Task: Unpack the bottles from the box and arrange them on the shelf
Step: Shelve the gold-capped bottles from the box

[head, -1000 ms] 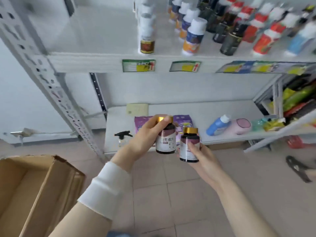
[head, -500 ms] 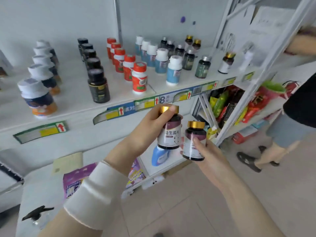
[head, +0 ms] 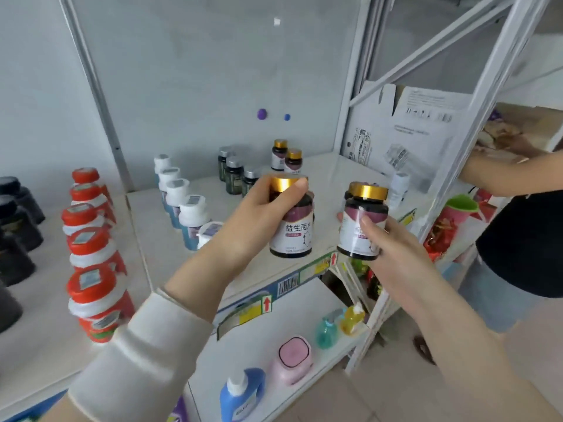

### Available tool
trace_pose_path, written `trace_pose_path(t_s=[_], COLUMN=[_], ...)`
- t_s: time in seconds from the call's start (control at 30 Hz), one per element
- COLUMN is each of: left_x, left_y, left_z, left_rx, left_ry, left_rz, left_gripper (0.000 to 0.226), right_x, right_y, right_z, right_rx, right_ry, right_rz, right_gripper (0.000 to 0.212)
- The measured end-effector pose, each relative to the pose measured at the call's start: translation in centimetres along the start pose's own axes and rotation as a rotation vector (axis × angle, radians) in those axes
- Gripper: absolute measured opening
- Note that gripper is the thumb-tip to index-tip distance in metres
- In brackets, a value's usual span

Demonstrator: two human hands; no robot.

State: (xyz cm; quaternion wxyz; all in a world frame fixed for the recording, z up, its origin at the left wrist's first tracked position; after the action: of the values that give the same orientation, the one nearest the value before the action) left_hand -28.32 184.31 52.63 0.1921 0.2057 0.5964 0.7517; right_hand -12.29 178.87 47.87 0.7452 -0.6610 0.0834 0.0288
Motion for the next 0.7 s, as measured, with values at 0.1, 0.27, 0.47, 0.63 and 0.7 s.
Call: trace_pose_path(t_s=[0.1, 0.27, 0.47, 0.63, 0.7], left_x=[-0.6, -2.1, -2.1, -0.1, 0.6], left_y=[0.8, 0.8, -2.4, -6.0, -7.0], left_z=[5.8, 14.9, 23.4, 27.4, 28.3], left_rx=[-0.040, -0.042, 0.139, 0.319, 0.372], left_ry=[0.075, 0.148, 0.216, 0.283, 0.263], left_rz=[0.093, 0.246, 0.483, 0.633, 0.689], left_gripper=[0.030, 0.035, 0.038, 0.048, 0.032], right_x=[3.9, 9.5, 12.8, 13.2, 12.7], right_y=[-2.0, -4.3, -2.7, 0.6, 2.1], right_z=[5.2, 13.7, 22.5, 26.9, 27.9], right_rx=[0.034, 0.059, -0.016, -0.070, -0.099], right_ry=[-0.017, -0.141, -0.322, -0.374, -0.422], right_rz=[-0.077, -0.228, -0.275, -0.353, -0.388], right_gripper=[0.059, 0.065, 0.047, 0.050, 0.049])
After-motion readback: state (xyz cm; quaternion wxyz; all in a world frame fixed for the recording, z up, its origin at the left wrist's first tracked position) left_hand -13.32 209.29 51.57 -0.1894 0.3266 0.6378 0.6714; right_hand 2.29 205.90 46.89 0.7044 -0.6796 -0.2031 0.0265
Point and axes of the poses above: each hand's wrist, its own z-axis towards the middle knuckle, its own x-axis out of the back of the hand, y = z × x, the point moved 9 cm from there along z, towards the middle knuckle, and after that the axes turned 8 degrees about -y, right-handed, at the moved point
